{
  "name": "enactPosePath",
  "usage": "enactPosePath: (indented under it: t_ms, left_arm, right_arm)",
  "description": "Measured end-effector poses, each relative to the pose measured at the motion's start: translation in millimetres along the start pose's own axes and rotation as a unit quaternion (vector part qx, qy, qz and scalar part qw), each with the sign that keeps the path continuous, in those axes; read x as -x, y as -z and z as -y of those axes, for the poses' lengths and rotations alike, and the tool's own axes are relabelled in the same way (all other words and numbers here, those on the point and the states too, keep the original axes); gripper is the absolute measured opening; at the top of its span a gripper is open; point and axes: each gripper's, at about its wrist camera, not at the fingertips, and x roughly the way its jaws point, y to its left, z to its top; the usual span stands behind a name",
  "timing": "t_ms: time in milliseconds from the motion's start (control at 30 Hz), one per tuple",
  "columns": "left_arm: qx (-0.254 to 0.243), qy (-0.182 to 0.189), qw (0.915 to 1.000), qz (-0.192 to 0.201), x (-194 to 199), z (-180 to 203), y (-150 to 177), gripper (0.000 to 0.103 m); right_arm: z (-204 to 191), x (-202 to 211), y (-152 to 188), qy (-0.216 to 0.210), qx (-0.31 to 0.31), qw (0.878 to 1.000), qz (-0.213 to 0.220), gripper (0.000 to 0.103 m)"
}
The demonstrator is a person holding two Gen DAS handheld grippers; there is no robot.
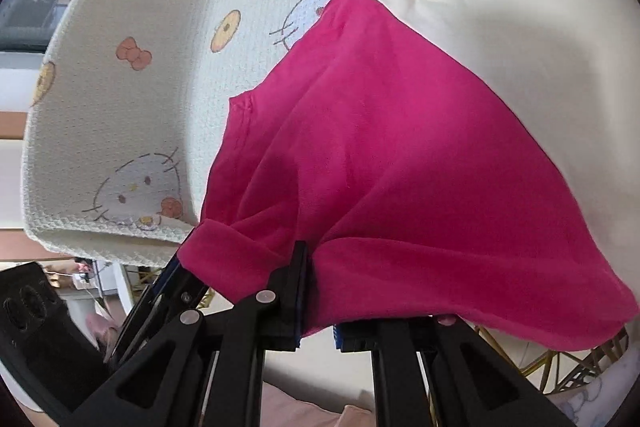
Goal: Fold clothes
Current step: 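Grasp the pink fabric edge with the left gripper while the right gripper grasps beside, then lay the pink fabric on the garment and open both grippers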
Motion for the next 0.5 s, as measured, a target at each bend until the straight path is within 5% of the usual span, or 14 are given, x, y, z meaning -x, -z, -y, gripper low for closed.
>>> enactPosePath:
  t_ms: [433,500]
  left_arm:
    - [-0.014,-0.027,0.9995,0.01,14.6,-0.3,-14.8,0.02]
    - [-0.016,-0.028,0.9994,0.009,17.7,4.3,-14.9,0.02]
  right_arm:
    - [-19.3,2.4,-16.6,-0.027,-0.003,1.0,0.013,0.014]
    - [-7.6,8.0,-15.6,-0.039,-0.023,0.999,0.012,0.039]
